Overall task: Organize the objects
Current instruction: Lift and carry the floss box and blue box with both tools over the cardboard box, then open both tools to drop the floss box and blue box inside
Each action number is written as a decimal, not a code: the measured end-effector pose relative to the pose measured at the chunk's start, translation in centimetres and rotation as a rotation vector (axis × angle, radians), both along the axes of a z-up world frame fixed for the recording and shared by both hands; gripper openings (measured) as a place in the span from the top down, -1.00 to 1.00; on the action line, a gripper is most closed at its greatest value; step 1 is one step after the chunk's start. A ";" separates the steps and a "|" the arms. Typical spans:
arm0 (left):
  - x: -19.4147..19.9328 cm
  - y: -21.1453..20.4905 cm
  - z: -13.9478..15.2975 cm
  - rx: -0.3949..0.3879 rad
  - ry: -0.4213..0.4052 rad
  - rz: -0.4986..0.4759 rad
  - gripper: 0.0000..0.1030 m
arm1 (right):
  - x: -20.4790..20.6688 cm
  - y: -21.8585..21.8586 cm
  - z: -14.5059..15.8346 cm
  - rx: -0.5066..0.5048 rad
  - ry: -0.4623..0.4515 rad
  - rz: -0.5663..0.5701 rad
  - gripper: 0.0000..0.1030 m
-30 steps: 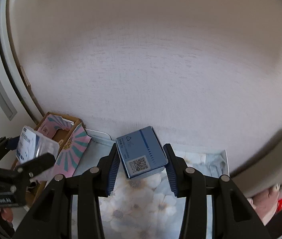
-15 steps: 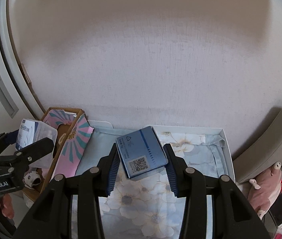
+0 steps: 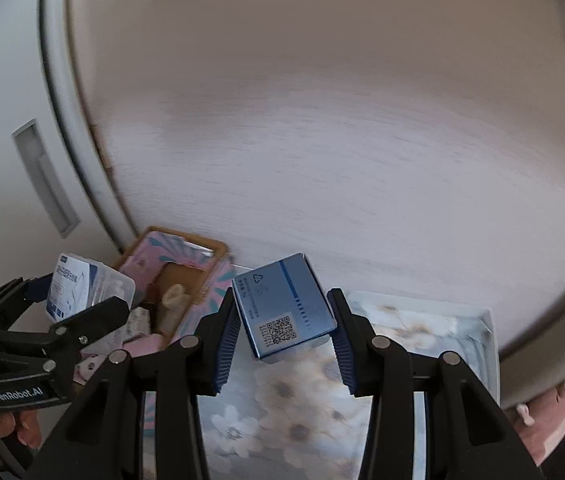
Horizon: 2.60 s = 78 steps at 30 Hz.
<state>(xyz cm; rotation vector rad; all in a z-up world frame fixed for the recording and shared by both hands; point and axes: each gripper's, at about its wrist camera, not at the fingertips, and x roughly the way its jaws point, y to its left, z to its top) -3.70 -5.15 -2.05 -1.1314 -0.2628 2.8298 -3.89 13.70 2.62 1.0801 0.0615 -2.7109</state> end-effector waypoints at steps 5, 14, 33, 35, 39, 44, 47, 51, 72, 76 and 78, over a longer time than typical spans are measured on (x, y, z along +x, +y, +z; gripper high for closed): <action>1.3 -3.1 -0.2 -0.001 -0.007 0.107 -0.74 | -1.3 -3.2 -0.1 -0.004 -0.006 0.110 0.23; 3.9 -8.0 -1.4 0.012 -0.039 0.303 -0.74 | -4.1 -9.0 -1.7 0.014 -0.046 0.307 0.23; 2.6 -9.7 -8.7 0.072 -0.210 0.406 -0.74 | -13.5 -16.9 -10.8 0.110 -0.237 0.541 0.23; 2.1 -9.8 -9.8 0.073 -0.235 0.400 -0.74 | -14.2 -17.6 -11.8 0.119 -0.252 0.556 0.23; 1.3 -9.2 -11.8 0.080 -0.279 0.392 -0.74 | -15.4 -18.8 -13.7 0.136 -0.277 0.578 0.23; 0.8 -9.1 -14.2 0.064 -0.321 0.376 -0.74 | -16.5 -19.9 -16.0 0.150 -0.303 0.599 0.23; 0.3 -9.1 -15.0 0.055 -0.333 0.370 -0.74 | -17.1 -20.1 -17.1 0.154 -0.319 0.597 0.23; -0.8 -9.2 -15.8 0.057 -0.339 0.363 -0.74 | -17.7 -19.9 -17.9 0.158 -0.333 0.590 0.23; -0.2 -8.0 -15.2 0.051 -0.338 0.376 -0.99 | -18.1 -17.0 -16.8 0.094 -0.353 0.574 -0.85; -0.9 -9.1 -15.2 0.067 -0.330 0.371 -0.99 | -17.6 -16.1 -15.6 0.084 -0.338 0.571 -0.85; -0.1 -9.1 -14.5 0.066 -0.326 0.364 -0.99 | -17.4 -15.5 -14.7 0.081 -0.327 0.561 -0.85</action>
